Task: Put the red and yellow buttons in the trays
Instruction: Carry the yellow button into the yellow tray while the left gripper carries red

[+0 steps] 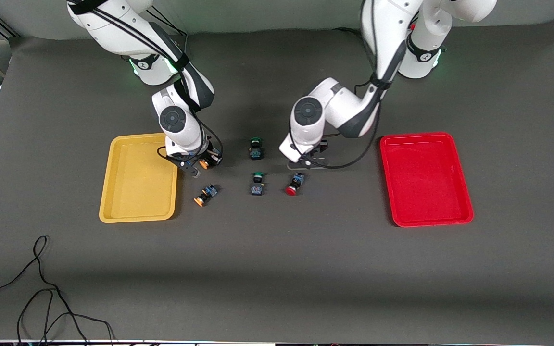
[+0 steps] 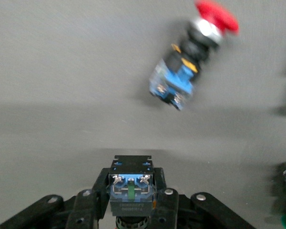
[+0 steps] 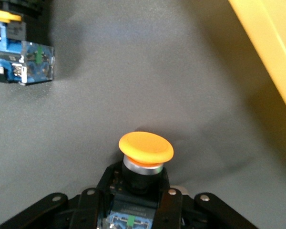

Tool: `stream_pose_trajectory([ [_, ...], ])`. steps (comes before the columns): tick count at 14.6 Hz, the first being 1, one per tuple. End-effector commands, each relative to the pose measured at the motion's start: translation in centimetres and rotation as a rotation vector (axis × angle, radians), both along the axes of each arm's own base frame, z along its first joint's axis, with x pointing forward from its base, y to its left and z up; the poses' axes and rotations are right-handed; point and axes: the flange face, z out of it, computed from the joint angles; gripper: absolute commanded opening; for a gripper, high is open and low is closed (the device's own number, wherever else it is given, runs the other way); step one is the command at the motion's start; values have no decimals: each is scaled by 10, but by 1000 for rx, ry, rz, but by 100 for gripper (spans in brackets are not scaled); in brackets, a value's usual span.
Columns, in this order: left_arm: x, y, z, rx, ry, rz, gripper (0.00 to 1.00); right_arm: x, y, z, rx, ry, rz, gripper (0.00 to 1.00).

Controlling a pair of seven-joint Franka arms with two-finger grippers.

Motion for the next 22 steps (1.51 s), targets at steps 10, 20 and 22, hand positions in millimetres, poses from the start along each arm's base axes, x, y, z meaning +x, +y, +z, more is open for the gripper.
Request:
stream_pose_trajectory([
  [10, 117, 307, 55, 11, 166, -20, 5, 39, -142, 151, 76, 41, 69, 25],
  [20, 135, 352, -34, 7, 138, -75, 99, 24, -255, 21, 28, 82, 110, 33],
  [22, 143, 352, 3, 8, 152, -74, 99, 24, -257, 16, 24, 86, 107, 36],
])
